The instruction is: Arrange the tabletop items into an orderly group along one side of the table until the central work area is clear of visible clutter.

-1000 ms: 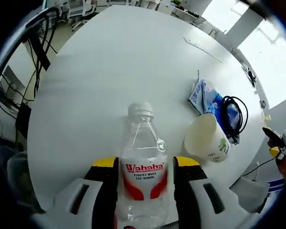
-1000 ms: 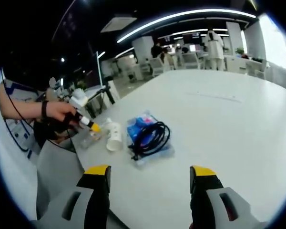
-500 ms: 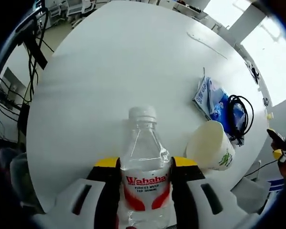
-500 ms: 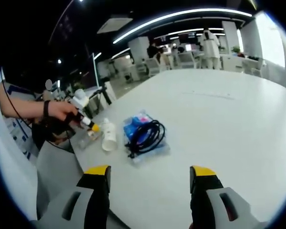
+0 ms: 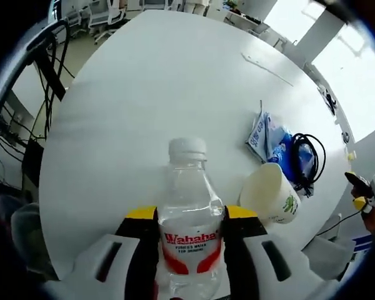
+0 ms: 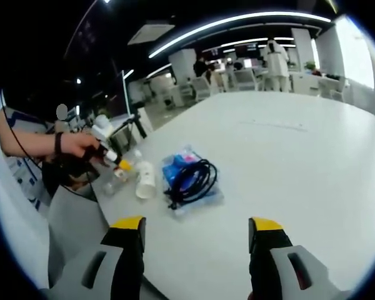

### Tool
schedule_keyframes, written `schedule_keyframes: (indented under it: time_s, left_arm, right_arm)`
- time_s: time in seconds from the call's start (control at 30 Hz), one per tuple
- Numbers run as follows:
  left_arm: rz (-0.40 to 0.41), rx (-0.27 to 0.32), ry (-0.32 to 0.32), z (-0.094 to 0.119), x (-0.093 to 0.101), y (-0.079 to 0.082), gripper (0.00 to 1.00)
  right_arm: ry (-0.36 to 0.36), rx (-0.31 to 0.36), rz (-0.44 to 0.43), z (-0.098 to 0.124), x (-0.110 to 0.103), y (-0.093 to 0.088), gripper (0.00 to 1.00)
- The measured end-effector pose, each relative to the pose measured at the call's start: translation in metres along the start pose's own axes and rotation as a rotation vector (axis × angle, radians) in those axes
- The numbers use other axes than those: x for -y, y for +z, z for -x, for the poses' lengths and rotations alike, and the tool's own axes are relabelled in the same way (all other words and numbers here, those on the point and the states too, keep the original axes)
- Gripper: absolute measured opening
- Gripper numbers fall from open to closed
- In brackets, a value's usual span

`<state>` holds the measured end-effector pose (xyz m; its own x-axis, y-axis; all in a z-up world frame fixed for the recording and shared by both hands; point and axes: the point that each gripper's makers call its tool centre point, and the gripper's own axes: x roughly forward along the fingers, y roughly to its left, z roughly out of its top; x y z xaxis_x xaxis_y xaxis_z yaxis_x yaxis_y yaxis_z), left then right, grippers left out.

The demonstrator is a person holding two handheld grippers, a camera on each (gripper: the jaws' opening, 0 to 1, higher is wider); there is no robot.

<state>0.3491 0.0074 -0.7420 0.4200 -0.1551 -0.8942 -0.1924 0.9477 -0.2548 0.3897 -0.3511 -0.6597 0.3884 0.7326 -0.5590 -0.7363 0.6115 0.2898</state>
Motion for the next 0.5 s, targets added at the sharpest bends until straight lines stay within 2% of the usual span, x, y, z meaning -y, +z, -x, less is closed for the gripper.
schedule_keyframes:
  time_s: [0.17,0.37,0.5]
  left_arm:
    - [-0.014,0.033,0.001,0.008,0.004,0.006,0.38]
    - [-0.097,0.093,0.016,0.022,0.012,0.015,0.38]
    - [-0.097,0.114,0.018,0.026,0.008,0.021,0.38]
  right_arm:
    - [0.001,0.001,0.001,0.0,0.0,0.0,0.68]
    - [-0.003,0.007,-0.002,0.002,0.0,0.001,0.67]
    - [-0.003,0.007,-0.002,0.003,0.0,0.0,0.67]
